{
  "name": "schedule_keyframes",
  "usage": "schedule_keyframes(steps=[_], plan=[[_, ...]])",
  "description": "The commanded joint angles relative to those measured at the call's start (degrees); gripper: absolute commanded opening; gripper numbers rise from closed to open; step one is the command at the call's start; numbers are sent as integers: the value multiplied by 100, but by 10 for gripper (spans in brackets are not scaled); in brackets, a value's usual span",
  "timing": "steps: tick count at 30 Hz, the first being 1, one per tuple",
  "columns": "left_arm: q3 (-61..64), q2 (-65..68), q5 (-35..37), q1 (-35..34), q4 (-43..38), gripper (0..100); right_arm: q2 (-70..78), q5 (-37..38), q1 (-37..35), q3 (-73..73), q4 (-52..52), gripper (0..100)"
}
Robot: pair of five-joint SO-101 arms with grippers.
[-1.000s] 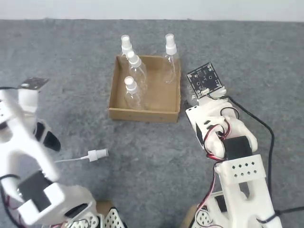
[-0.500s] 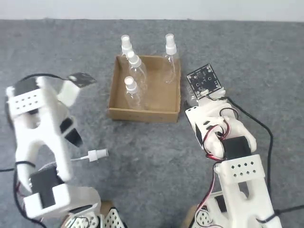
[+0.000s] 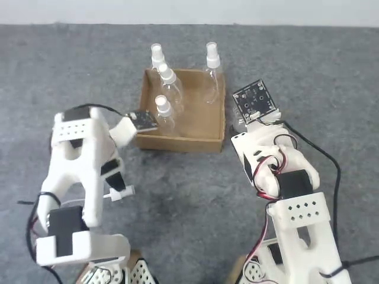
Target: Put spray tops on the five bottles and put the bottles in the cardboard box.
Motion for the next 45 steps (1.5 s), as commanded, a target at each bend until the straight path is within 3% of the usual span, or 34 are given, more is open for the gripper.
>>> schedule_keyframes(steps=[1, 10, 21, 28, 39, 45], plan=[[470, -343, -44, 264, -615, 203, -215, -44, -57, -53, -136, 16], [1297, -343, -44, 308, -1424, 197, -215, -44, -57, -53, -136, 16], [1851, -396, -18, 712, -1618, 16, -215, -44, -57, -53, -136, 16], [1569, -413, 1407, 1073, -1231, 13, -268, -44, -31, -53, -136, 16], [1200, -448, 2523, 888, -914, 13, -286, -44, -22, -53, -136, 16], [1305, -1723, 3051, 730, -888, 13, -286, -44, -57, -53, -136, 16]])
